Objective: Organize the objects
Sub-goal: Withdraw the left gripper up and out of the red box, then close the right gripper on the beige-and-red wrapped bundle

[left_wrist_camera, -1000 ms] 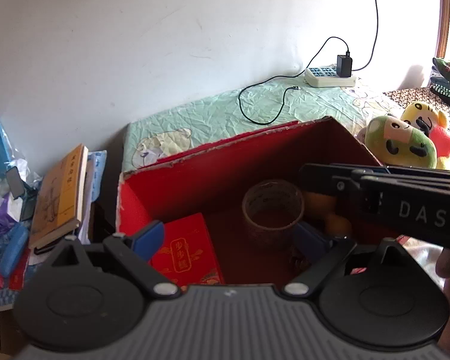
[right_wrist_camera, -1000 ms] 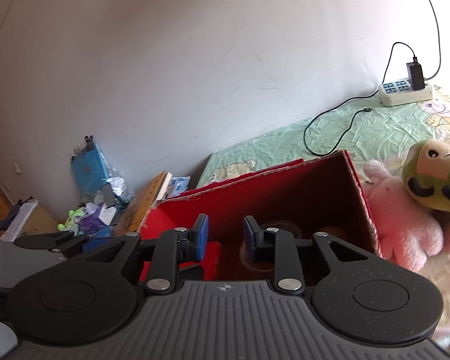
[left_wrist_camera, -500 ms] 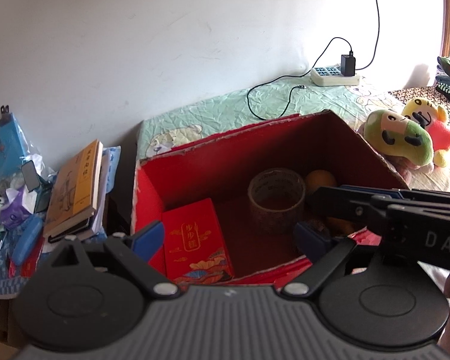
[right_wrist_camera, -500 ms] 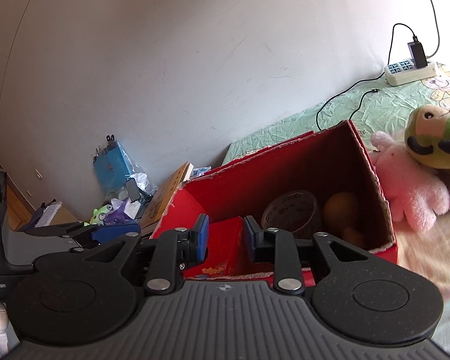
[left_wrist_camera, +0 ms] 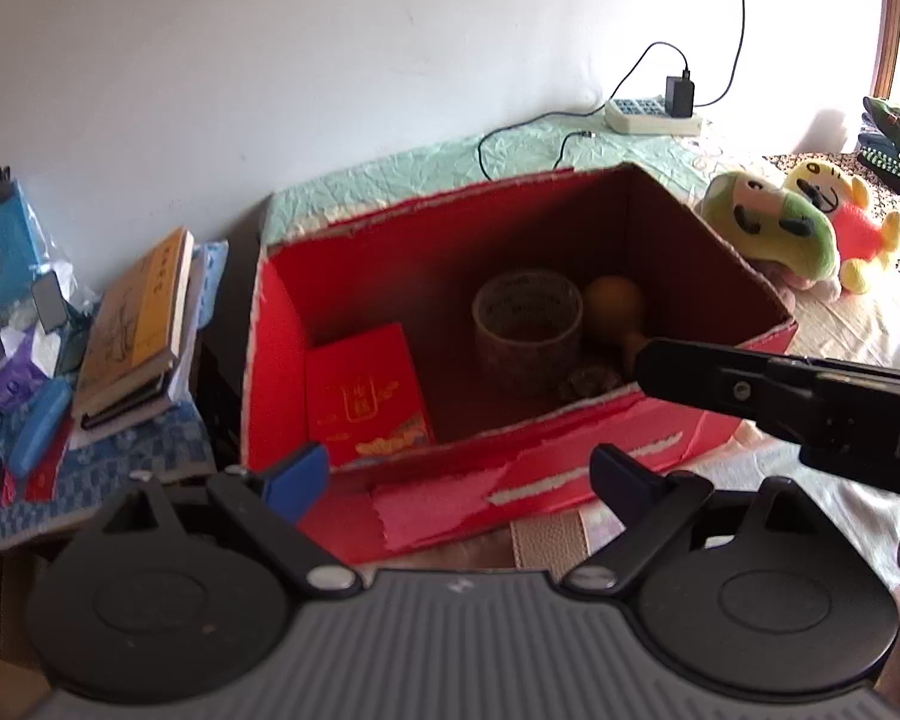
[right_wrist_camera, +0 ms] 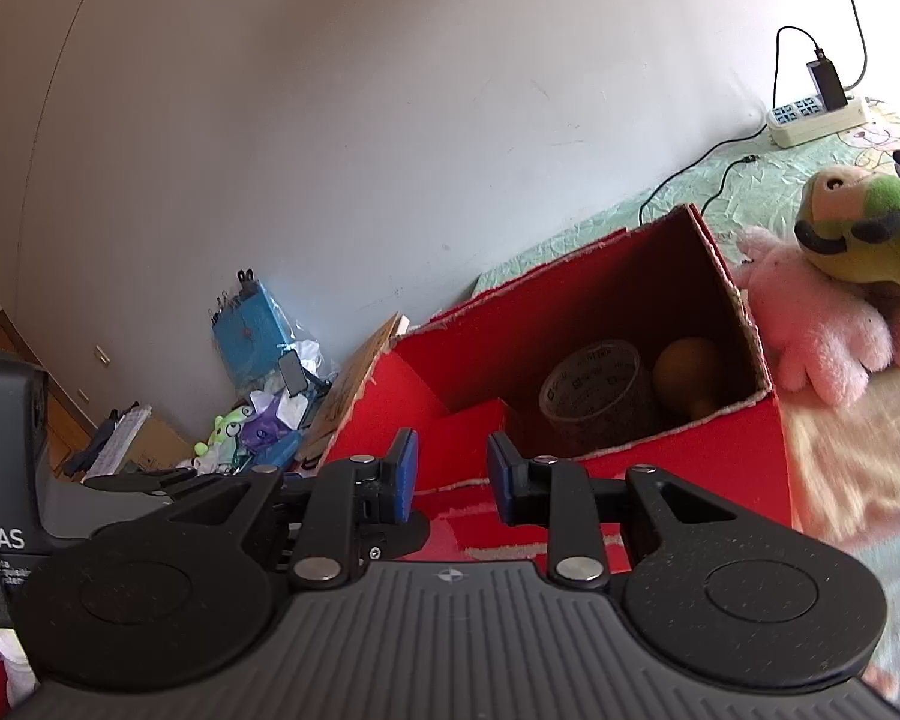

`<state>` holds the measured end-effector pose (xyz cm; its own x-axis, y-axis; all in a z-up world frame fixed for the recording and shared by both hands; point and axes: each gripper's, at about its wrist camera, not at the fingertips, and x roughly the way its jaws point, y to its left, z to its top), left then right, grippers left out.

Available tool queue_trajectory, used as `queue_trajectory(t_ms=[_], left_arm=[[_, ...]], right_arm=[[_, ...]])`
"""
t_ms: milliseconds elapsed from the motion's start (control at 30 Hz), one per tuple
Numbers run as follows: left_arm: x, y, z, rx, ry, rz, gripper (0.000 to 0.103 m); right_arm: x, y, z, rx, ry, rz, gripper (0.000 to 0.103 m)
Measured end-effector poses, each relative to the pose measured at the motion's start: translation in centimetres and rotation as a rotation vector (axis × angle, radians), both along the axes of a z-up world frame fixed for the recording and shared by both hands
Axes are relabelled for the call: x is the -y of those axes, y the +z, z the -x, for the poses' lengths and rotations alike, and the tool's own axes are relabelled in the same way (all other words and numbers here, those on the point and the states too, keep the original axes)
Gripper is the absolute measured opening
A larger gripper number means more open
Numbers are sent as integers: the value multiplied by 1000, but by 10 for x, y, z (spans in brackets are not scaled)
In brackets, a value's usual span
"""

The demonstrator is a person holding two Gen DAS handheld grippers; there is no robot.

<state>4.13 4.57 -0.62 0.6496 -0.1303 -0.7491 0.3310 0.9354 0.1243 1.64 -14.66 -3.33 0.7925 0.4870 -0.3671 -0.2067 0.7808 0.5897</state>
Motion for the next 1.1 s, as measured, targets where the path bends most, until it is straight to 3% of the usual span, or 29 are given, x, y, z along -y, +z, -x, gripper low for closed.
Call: queue_trajectory(t_ms=[333,500,1100], left_arm=[[5,-17,1,-62,4,13,94],[8,-27,-4,-105,2,10,95],[2,-72,-21,-282,7,4,95]], right_arm=[[-1,-6,3,-63,21,35,29],[0,-16,-1,-124,19,35,36],[-6,-48,-21,-344,34,2,41]])
